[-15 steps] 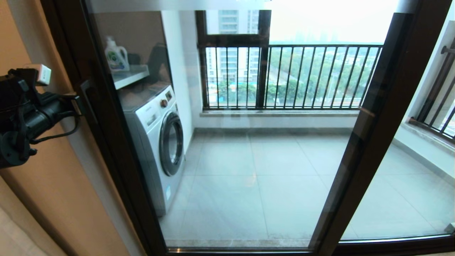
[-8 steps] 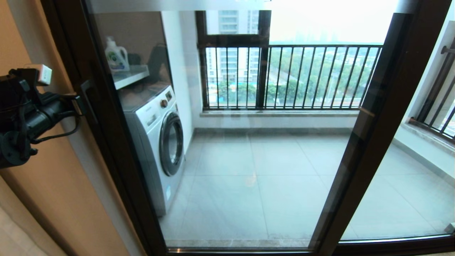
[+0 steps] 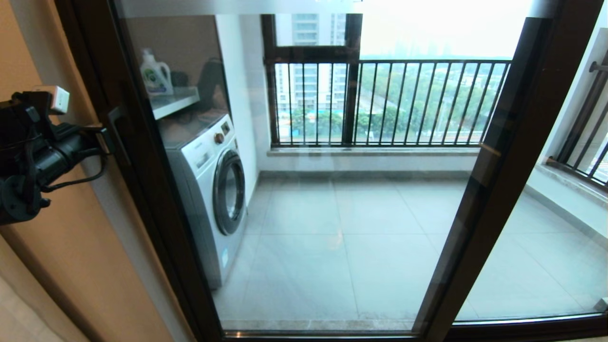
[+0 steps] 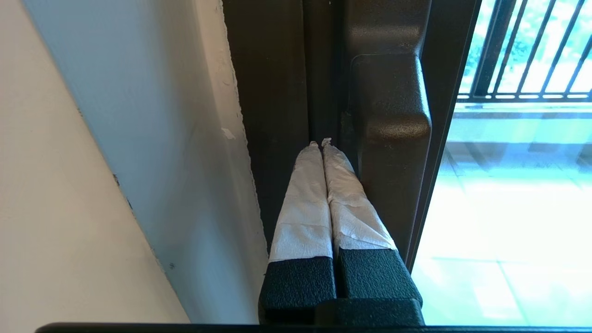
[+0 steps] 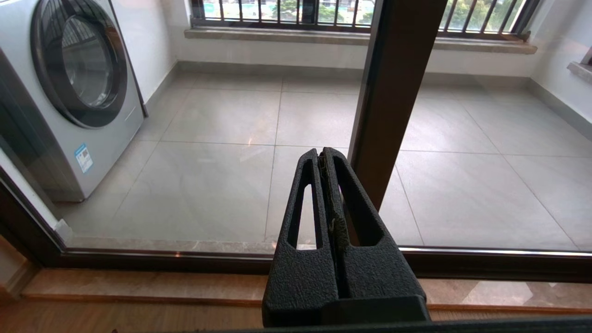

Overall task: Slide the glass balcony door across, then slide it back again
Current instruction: Open the slid door

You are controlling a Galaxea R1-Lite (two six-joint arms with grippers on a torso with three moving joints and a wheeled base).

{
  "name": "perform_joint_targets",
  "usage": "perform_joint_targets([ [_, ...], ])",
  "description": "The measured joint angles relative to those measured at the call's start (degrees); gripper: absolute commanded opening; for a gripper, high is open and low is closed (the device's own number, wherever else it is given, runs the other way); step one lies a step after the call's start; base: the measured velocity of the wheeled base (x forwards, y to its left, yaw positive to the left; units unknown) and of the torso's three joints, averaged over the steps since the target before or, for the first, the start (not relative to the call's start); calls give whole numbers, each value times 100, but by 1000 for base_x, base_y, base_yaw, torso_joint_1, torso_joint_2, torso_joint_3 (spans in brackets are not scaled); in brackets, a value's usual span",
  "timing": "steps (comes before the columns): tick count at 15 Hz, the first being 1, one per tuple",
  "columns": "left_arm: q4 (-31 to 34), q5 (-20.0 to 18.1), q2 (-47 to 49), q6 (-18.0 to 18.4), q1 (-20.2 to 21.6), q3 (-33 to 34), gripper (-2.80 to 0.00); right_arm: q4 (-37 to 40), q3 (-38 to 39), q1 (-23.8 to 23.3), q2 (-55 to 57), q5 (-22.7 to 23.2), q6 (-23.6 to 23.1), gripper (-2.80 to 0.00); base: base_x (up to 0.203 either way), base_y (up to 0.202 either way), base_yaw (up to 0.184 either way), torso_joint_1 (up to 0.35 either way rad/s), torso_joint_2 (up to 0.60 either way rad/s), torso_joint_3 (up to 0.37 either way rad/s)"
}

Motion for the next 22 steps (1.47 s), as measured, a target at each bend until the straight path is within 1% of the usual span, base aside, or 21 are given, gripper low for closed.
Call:
perform_joint_targets([
  [8, -5, 24, -11, -1, -2, 16, -280, 5, 2, 0, 0, 1, -1, -280, 0, 0, 0, 0, 0, 0],
  [12, -71, 294, -34, -30, -179, 199, -280, 2, 0, 0, 0, 1, -1, -280, 0, 0, 0, 0, 0, 0],
  [15, -33, 265, -78, -30, -182, 250, -280, 2, 0, 0, 0, 0, -1, -280, 0, 0, 0, 0, 0, 0],
  [20, 20, 146, -137, -24, -502, 271, -280, 2, 0, 0, 0, 1, -1, -280, 0, 0, 0, 0, 0, 0],
  [22, 19, 80, -157, -20, -513, 291, -280, 2, 0, 0, 0, 1, -1, -280, 0, 0, 0, 0, 0, 0],
])
